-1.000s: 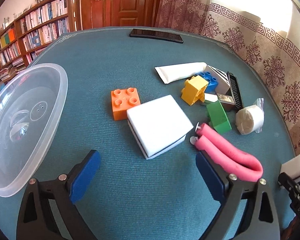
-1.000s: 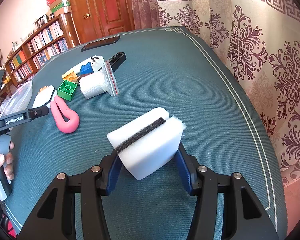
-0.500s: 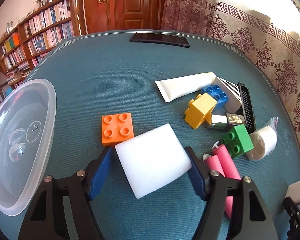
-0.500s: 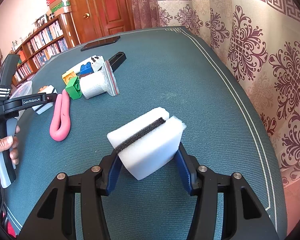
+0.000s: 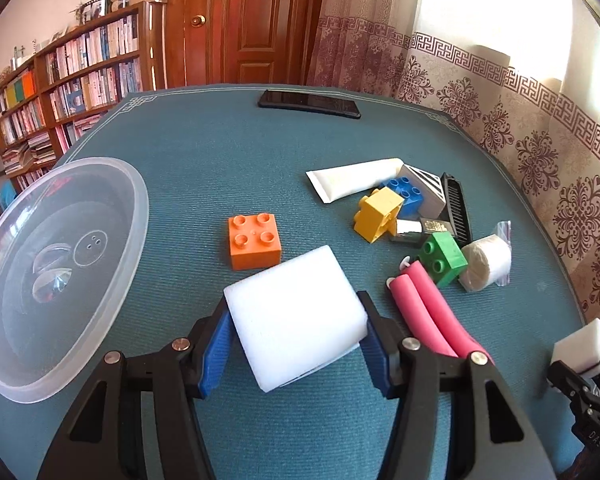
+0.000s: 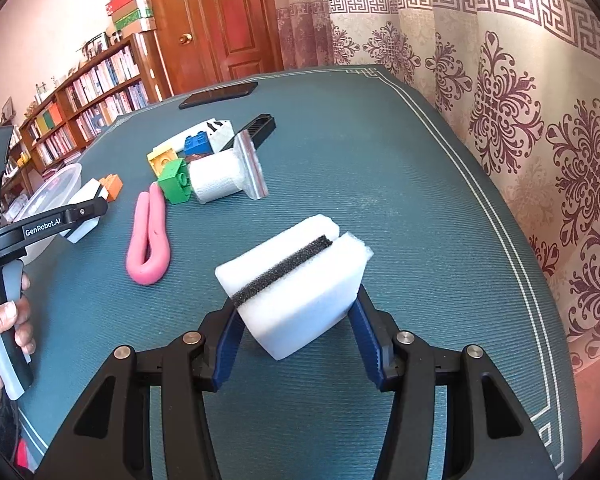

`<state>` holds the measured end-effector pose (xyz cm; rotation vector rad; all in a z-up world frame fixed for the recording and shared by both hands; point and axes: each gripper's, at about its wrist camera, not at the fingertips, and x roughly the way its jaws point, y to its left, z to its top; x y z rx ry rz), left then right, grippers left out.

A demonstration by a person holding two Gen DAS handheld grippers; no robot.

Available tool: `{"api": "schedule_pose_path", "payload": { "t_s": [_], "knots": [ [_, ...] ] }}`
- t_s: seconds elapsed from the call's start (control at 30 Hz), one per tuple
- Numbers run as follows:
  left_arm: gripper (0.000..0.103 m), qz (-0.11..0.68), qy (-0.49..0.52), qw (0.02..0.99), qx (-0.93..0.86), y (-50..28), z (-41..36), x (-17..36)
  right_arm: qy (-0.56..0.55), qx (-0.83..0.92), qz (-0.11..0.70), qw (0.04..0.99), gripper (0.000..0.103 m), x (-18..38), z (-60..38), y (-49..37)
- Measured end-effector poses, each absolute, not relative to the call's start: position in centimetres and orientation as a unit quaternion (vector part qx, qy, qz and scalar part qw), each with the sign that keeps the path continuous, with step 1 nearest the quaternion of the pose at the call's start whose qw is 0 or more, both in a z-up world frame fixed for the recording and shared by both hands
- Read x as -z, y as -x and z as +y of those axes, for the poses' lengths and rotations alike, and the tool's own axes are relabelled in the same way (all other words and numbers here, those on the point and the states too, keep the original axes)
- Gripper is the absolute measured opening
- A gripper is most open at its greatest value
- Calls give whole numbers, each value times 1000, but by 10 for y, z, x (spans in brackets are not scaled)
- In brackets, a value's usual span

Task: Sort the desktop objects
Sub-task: 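Carry the held white-black sponge with the right tool while the left tool grasps another white sponge, then lower both sponges into the clear bowl and open both tools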

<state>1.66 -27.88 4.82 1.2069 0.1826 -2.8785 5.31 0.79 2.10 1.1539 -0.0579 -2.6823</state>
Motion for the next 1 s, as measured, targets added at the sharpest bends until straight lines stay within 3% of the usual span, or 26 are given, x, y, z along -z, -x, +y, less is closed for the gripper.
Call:
{"api": "schedule_pose_path", "payload": {
  "t_s": [0.37,1.0],
  "knots": [
    [62,76,-328,40,941,-42,-335,-84,-380,908,-10,176,55,-35,-54,-63],
    [64,115,-309,149,932,-52,-474,-74,-361,879,29,309,55,-69,-237,-21]
  ]
}}
